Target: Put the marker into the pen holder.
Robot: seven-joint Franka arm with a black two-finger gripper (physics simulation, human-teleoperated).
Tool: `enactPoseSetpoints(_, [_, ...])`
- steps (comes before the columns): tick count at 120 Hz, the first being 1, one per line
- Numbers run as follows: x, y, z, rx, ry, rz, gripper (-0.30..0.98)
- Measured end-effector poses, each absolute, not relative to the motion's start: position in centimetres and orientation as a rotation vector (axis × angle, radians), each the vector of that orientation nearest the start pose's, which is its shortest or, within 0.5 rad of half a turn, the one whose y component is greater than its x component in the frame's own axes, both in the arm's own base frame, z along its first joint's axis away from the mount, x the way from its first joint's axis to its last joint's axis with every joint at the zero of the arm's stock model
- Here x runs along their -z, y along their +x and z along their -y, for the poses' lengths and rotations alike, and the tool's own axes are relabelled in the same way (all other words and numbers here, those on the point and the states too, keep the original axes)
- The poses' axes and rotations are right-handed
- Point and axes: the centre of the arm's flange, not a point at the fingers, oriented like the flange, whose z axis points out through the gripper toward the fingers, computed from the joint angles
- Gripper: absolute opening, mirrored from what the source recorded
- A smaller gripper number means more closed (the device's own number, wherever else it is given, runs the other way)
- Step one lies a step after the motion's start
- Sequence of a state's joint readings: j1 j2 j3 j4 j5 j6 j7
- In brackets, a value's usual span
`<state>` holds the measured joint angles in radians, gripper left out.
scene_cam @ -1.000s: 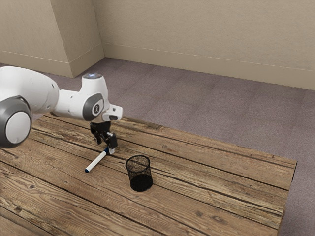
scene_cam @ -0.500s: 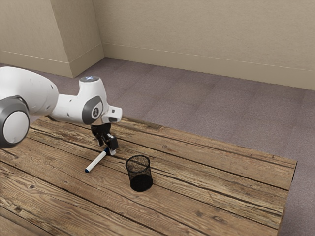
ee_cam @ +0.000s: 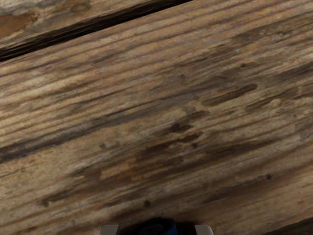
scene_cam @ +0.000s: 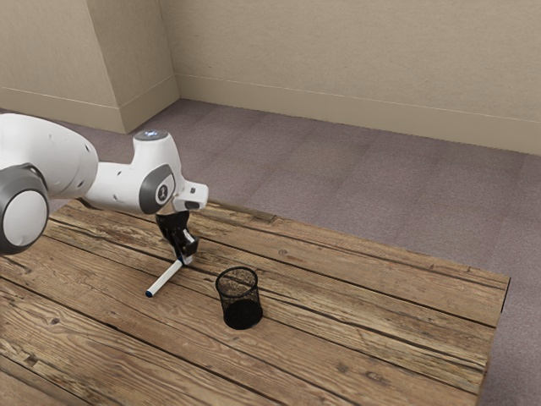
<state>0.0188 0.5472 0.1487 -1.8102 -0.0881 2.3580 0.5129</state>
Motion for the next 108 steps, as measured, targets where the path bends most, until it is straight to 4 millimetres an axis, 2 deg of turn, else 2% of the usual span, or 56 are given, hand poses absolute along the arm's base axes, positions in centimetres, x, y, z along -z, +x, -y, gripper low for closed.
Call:
enactPoseSetpoints(40, [-24.6, 64.5, -10.1, 0.016, -3.076, -0.47, -0.07])
enactPoseSetpoints(60, [-27.9, 65.1, -9.1, 0.094, -3.053, -0.486, -0.09])
enactPoseSetpoints(83, [-32.9, 64.6, -7.5, 0.196, -3.035, -0.504, -0.1])
enactPoseSetpoints(108, [-37.2, 64.0, -5.9, 0.287, -3.02, -0.521, -0.1])
